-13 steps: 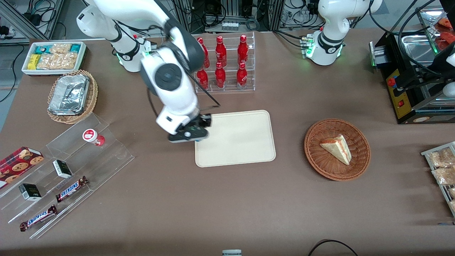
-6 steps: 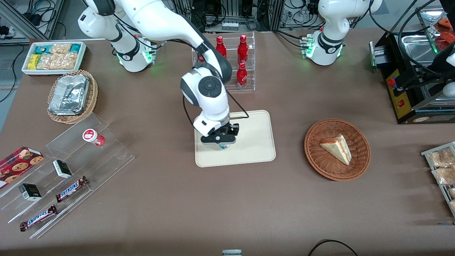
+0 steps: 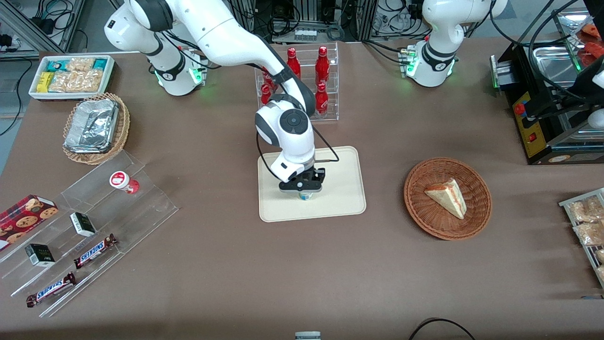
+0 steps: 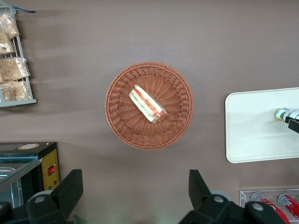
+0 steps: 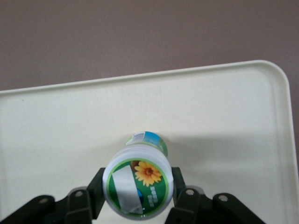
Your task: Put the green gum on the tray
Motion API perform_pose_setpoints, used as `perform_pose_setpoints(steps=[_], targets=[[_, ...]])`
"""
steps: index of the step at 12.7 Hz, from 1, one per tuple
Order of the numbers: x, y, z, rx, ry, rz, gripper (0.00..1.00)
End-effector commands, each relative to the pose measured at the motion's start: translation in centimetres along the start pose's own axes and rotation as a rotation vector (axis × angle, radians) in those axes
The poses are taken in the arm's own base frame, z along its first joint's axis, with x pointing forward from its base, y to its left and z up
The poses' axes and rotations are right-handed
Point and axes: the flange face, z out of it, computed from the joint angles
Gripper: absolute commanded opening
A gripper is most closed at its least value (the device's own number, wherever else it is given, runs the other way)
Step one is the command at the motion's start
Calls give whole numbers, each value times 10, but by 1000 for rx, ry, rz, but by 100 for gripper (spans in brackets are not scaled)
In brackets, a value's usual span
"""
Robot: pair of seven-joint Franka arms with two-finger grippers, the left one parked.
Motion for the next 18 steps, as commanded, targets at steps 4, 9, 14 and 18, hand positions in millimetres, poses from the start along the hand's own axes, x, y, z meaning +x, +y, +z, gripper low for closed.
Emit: perform_pose_setpoints(steps=[4, 9, 14, 18], targets=[[-9, -2, 8, 38, -59, 71, 0], [-11, 0, 11, 50, -88, 92, 74], [13, 17, -43, 59, -131, 113, 100], [66, 90, -150, 85, -222, 80, 100]])
